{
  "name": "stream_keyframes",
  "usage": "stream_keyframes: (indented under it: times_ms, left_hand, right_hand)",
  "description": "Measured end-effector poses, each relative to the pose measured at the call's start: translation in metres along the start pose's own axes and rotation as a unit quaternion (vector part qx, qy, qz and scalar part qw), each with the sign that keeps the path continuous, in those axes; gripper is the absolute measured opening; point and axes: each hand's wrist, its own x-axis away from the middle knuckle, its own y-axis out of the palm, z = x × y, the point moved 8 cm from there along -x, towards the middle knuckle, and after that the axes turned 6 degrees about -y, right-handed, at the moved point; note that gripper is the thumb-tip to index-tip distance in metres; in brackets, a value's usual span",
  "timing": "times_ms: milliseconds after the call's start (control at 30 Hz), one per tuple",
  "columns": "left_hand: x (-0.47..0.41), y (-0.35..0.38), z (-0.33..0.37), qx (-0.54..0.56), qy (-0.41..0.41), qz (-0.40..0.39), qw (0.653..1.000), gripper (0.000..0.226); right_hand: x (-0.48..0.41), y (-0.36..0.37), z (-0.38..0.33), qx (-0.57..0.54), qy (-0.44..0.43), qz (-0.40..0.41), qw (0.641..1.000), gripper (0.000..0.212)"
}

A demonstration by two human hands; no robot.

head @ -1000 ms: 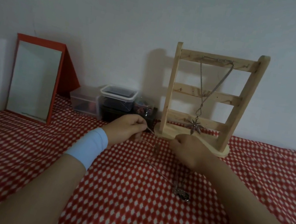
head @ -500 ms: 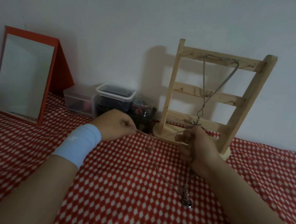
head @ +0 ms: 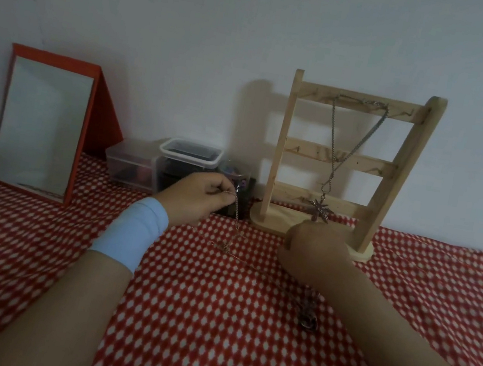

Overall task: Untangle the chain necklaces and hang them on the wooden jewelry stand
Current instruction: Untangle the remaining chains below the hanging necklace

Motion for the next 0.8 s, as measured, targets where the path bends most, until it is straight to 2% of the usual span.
stream_keyframes:
  times_ms: [33, 100, 167, 200, 267, 367, 467, 500, 567, 633, 667, 800]
  left_hand:
    - [0.001, 0.002, 0.002, -0.019, 0.004, -0.002, 1.000, 0.012]
    - [0.002, 0.005, 0.005, -0.041, 0.005, -0.009, 0.999, 0.014]
    - [0.003, 0.005, 0.006, -0.037, 0.001, -0.015, 0.999, 0.015]
    - [0.003, 0.005, 0.007, -0.031, 0.000, -0.020, 0.999, 0.015]
    - [0.004, 0.002, 0.010, -0.009, 0.001, -0.023, 1.000, 0.014]
    - [0.005, -0.007, 0.013, 0.025, 0.004, -0.013, 1.000, 0.014]
    - [0.005, -0.022, 0.011, 0.018, 0.002, 0.013, 1.000, 0.015]
    - [0.005, -0.027, 0.010, 0.013, -0.002, 0.028, 1.000, 0.015]
    - [0.005, -0.035, 0.006, 0.012, -0.018, 0.053, 0.998, 0.016]
    - [0.004, -0.042, 0.000, 0.029, -0.045, 0.076, 0.996, 0.016]
    - [0.003, -0.044, -0.004, 0.030, -0.058, 0.087, 0.994, 0.017]
    - [-0.002, -0.046, -0.025, 0.031, -0.123, 0.099, 0.987, 0.018]
  right_hand:
    - [0.000, -0.008, -0.008, 0.008, -0.026, 0.015, 1.000, 0.027]
    - [-0.007, -0.014, -0.025, -0.119, -0.075, 0.017, 0.990, 0.033]
    - [-0.014, -0.007, -0.049, -0.287, -0.115, -0.048, 0.950, 0.041]
    - [-0.016, 0.001, -0.059, -0.313, -0.124, -0.087, 0.938, 0.045]
    - [-0.022, 0.016, -0.070, -0.290, -0.133, -0.118, 0.940, 0.042]
    - [-0.029, 0.019, -0.072, -0.298, -0.151, -0.091, 0.938, 0.024]
    - [-0.029, 0.009, -0.067, -0.318, -0.172, -0.088, 0.928, 0.021]
    - [-0.027, 0.004, -0.062, -0.354, -0.168, -0.085, 0.916, 0.020]
    - [-0.021, -0.003, -0.055, -0.488, -0.154, -0.094, 0.854, 0.025]
    - [-0.016, -0.003, -0.052, -0.585, -0.144, -0.116, 0.790, 0.044]
    - [-0.015, -0.001, -0.052, -0.604, -0.141, -0.125, 0.774, 0.049]
    - [-0.019, 0.000, -0.048, -0.593, -0.139, -0.122, 0.784, 0.036]
